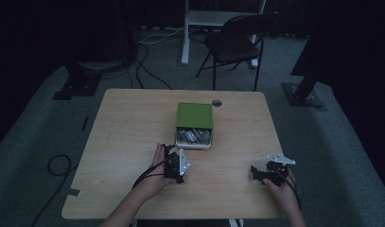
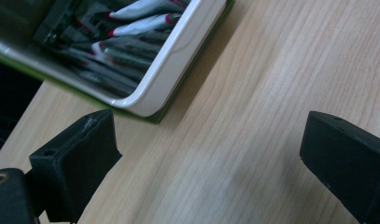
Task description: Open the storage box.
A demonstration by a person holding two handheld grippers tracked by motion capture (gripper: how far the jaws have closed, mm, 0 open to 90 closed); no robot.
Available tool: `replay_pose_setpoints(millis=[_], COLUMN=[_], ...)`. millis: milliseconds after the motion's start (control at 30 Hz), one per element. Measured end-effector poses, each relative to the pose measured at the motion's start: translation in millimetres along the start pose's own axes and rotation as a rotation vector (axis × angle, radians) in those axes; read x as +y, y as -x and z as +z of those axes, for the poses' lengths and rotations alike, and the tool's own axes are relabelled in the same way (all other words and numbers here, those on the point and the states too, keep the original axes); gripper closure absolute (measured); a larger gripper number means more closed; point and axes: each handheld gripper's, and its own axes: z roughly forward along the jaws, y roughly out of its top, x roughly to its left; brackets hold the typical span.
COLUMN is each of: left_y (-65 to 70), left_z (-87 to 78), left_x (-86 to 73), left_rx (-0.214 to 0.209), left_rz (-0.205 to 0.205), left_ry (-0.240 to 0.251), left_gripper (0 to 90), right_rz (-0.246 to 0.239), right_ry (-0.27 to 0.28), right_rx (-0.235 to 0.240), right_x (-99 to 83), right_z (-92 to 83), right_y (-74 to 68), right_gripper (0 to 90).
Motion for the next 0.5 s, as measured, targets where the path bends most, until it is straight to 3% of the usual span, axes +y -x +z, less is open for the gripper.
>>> replay_pose_setpoints(millis=[333,500], left_y=[1.0,-0.8], left_z=[11.9,16.7], left_x=[5.5,7.1], left_rx=[0.036,0.057], left_rz=[0.069,0.084], left_ry=[-0.002,0.006], left_gripper=[5.0,5.5], right_rz=[0.001,0.001], right_ry=[0.0,0.0], right_rx=[0.0,0.0], right_x=[0.0,0.0], right_z=[0.0,0.0], right_y=[0.0,-0.1], right_gripper=[10.7,10.7])
